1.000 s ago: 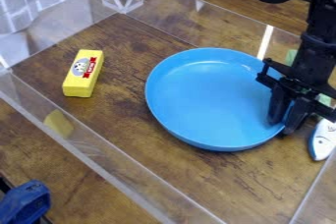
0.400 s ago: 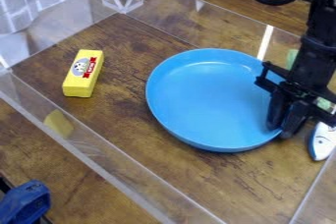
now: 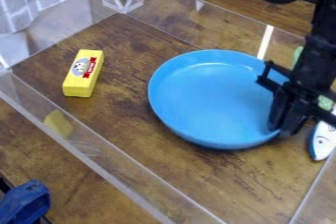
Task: Put the white object in the blue tray
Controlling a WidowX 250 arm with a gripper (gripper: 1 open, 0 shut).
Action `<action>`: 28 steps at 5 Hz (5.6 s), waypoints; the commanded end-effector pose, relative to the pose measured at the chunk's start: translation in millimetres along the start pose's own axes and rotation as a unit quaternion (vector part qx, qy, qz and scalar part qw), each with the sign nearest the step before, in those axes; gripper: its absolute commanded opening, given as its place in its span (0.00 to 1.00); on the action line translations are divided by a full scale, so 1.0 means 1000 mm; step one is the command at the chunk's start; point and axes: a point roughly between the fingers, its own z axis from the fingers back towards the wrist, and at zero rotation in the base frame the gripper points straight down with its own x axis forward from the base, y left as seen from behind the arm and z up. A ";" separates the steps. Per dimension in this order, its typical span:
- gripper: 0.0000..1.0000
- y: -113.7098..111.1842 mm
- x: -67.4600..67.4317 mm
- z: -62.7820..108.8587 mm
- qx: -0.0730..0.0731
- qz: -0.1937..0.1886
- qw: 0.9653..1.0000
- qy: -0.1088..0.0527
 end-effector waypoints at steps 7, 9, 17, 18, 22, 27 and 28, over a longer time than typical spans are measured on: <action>1.00 0.009 -0.031 0.065 0.041 -0.023 0.994 -0.095; 1.00 0.003 -0.021 0.053 0.041 -0.027 0.994 -0.096; 0.00 -0.006 0.013 0.003 0.047 -0.037 0.995 -0.080; 0.00 -0.006 0.014 0.002 0.050 -0.043 0.995 -0.079; 1.00 0.008 -0.014 0.039 0.058 -0.028 0.994 -0.091; 1.00 0.007 -0.012 0.050 0.048 -0.002 0.987 -0.152; 1.00 0.004 -0.006 0.042 0.042 -0.007 0.987 -0.156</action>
